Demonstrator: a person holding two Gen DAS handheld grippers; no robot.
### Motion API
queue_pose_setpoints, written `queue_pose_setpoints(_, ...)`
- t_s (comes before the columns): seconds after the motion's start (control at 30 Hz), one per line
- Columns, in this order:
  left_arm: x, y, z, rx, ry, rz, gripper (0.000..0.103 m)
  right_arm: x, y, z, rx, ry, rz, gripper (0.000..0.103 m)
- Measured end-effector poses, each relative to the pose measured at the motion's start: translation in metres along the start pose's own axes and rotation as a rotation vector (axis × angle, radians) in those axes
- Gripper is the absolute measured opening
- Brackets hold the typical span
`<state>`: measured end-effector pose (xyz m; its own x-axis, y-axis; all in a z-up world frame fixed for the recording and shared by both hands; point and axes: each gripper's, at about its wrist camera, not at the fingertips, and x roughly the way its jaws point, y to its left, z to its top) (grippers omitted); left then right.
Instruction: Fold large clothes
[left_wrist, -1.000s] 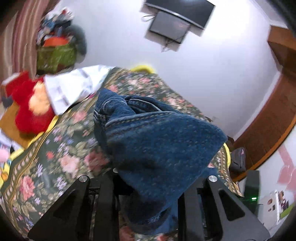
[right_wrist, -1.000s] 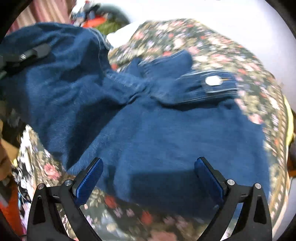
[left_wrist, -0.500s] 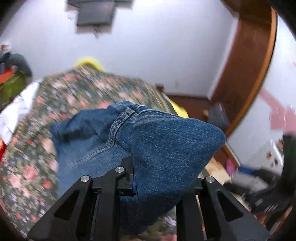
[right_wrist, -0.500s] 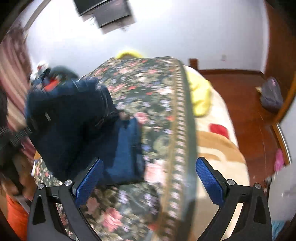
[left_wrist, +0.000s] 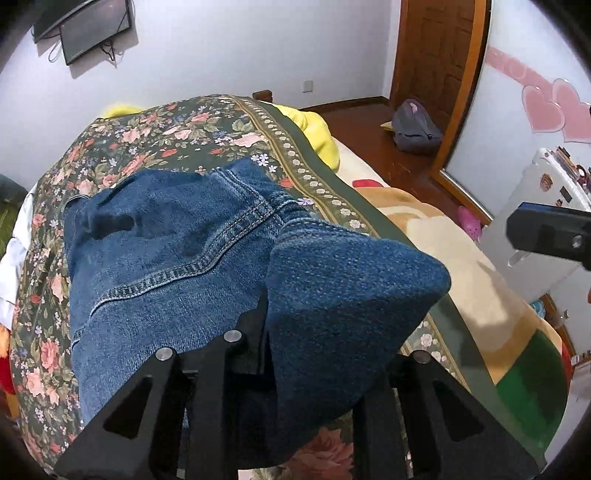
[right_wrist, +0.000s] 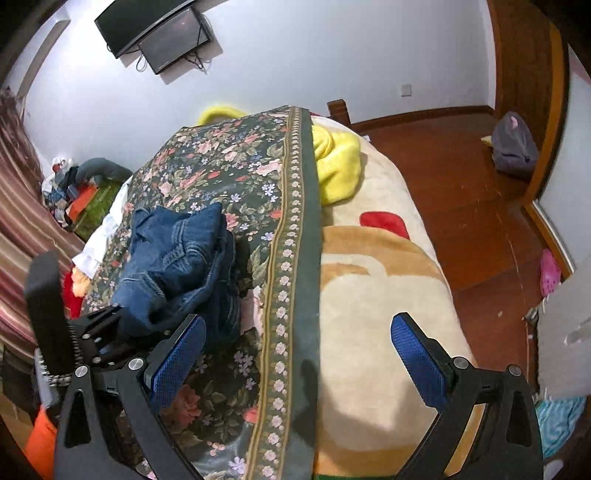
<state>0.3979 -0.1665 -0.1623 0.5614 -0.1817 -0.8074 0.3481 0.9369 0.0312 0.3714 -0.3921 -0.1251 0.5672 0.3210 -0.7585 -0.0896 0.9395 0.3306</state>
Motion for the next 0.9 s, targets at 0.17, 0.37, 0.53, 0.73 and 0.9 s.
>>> queue_pose_setpoints(0.17, -0.023, 0.000, -0.006, 0.002, 0.021, -0.076, 0.058, -0.014, 0.013, -0.001, -0.041, -0.017, 0.003, 0.100)
queue_pose_setpoints(0.37, -0.083, 0.011, -0.024, 0.007, -0.070, -0.010, 0.080, -0.018, 0.040, 0.002, -0.081, -0.035, 0.038, 0.100)
queue_pose_setpoints(0.53, -0.111, 0.062, -0.035, -0.106, -0.130, 0.061, 0.087, 0.001, 0.081, -0.002, -0.145, -0.021, 0.071, 0.100)
queue_pose_setpoints(0.73, -0.090, 0.126, -0.057, -0.255, -0.082, 0.223, 0.087, 0.059, 0.106, -0.014, -0.215, 0.076, -0.027, 0.100)
queue_pose_setpoints(0.9, -0.061, 0.137, -0.086, -0.267, -0.048, 0.206, 0.090, 0.094, 0.089, -0.037, -0.253, 0.178, -0.086, 0.101)
